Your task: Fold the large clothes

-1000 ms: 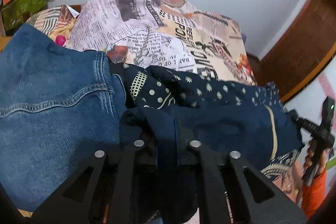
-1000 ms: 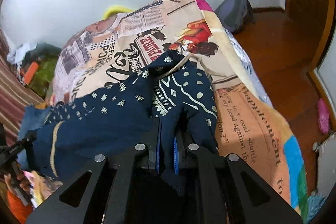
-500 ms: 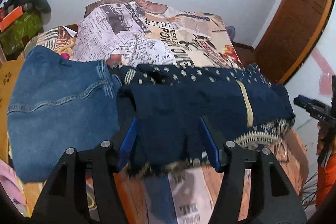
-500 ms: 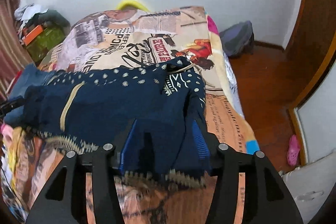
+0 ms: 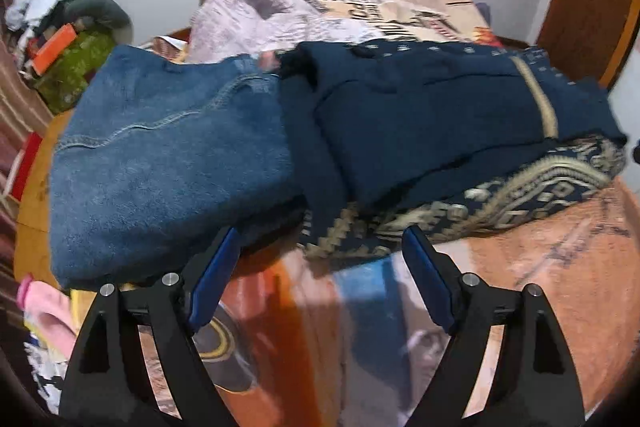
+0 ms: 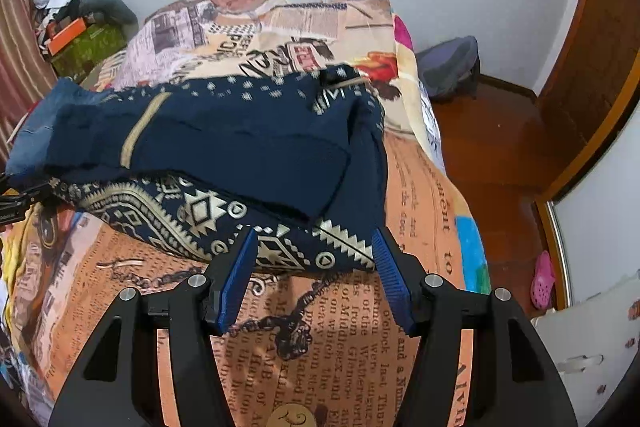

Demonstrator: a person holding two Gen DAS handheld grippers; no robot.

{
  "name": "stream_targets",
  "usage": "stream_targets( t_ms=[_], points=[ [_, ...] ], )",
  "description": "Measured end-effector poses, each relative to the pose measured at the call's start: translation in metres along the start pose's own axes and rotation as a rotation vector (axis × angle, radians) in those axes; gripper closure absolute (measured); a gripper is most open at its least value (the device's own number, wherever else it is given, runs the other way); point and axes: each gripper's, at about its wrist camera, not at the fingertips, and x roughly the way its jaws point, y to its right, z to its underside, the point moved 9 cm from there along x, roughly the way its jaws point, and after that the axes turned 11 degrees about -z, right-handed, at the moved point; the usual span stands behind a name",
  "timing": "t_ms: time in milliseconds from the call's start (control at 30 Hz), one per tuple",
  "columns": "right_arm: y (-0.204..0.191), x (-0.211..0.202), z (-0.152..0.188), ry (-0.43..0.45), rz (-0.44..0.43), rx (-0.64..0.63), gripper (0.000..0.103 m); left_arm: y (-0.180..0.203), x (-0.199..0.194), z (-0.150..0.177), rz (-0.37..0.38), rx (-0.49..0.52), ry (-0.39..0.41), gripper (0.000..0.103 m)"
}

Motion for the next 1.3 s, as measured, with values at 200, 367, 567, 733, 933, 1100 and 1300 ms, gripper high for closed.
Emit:
stream_targets(
  t_ms=[200, 367, 567, 733, 933, 1100, 1300],
  points=[
    [0.01, 0.022, -0.01, -0.021, 0.069, -0.011, 0.048, 0.008, 0.011, -0.019, -0.075, 0.048, 0.036, 0.02],
    [0.005, 0.038, -0.023, -0.057, 0.047, -0.041, 0.048, 0.023, 0.018, -0.047, -0.072, 0.087, 0.069, 0.02],
    [-0.004, 0.043, -0.041, -0.052, -0.051, -0.032, 0.048, 0.031, 0.032, -0.09, -0.015, 0.047, 0.088, 0.02],
    [0.02, 0.06, -0.082, -0.038, -0.001, -0.005, 0.047, 0.021, 0.06, -0.132, 0.005, -0.022, 0.051, 0.02],
    [0.047, 0.051, -0.149, 0.062, -0.016, 0.143, 0.047, -0.007, 0.061, -0.182, 0.024, -0.142, 0.06, 0.021],
    [0.018, 0.03, -0.157, 0.093, -0.092, 0.084, 0.047, 0.006, 0.035, -0.187, 0.152, -0.12, 0.085, 0.02],
    [0.0, 0.023, -0.137, 0.029, -0.203, 0.069, 0.047, 0.018, 0.018, -0.169, 0.178, -0.044, 0.076, 0.02]
  ],
)
